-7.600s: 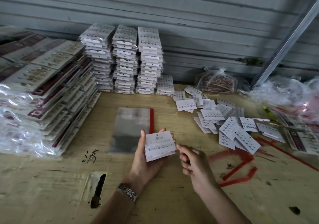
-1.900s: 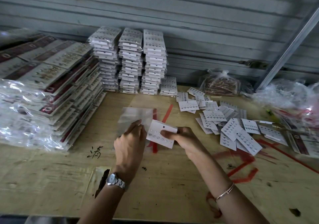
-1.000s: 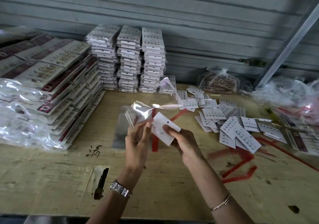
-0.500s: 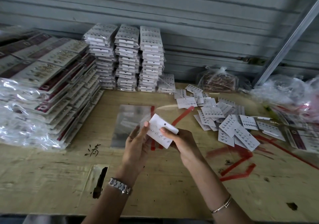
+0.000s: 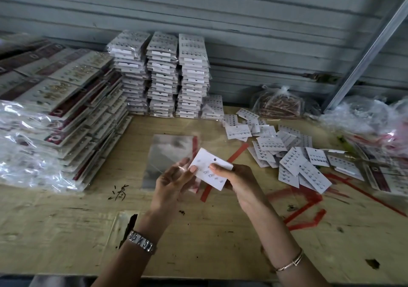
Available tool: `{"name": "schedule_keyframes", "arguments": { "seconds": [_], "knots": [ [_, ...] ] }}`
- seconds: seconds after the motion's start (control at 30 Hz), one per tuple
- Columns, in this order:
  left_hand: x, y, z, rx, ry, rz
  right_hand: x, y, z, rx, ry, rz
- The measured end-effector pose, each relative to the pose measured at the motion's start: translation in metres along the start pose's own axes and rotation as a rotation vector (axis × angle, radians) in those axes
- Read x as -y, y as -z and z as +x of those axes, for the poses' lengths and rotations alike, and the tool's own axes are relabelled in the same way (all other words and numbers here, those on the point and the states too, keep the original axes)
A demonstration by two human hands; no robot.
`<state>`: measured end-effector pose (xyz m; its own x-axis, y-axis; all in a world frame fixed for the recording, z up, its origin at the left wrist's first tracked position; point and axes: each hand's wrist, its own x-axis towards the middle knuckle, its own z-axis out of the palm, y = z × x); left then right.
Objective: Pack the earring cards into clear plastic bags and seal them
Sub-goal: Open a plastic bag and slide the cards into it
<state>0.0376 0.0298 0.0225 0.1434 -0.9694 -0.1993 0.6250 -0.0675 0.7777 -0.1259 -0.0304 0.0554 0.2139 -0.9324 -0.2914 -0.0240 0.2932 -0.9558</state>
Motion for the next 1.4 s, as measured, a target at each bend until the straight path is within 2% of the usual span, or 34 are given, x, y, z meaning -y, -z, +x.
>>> {"name": "schedule_keyframes", "arguments": {
  "seconds": [0.23,0.43,0.53,0.67,0.8,0.9,1.23,1.4],
  "knots": [
    [0.001,-0.008,-0.003,0.042,-0.054,0.089,-0.007,-0.010,-0.007,-0.043,0.058,0.076],
    [0.004,-0.007,-0.003,0.030,-0.074,0.015,-0.012,-0.018,-0.012,-0.145,0.056,0.198],
    [0.006,-0.010,-0.004,0.057,-0.112,0.053,-0.010,-0.015,-0.013,-0.149,0.060,0.253],
    [0.007,-0.010,-0.008,0.061,-0.084,0.113,-0.007,-0.009,-0.016,-0.049,0.122,0.161],
    [0.002,-0.009,-0.014,0.094,-0.047,0.154,-0.006,-0.004,-0.016,-0.010,0.097,0.109],
    [0.000,-0.008,-0.014,0.058,-0.011,0.141,-0.006,-0.006,-0.018,0.021,0.112,0.073],
    [0.010,-0.023,-0.019,0.035,-0.011,0.189,-0.008,-0.018,-0.023,-0.125,0.116,0.137],
    [0.014,-0.025,-0.022,0.076,-0.032,0.246,-0.004,-0.013,-0.024,-0.072,0.154,0.055]
  ]
}}
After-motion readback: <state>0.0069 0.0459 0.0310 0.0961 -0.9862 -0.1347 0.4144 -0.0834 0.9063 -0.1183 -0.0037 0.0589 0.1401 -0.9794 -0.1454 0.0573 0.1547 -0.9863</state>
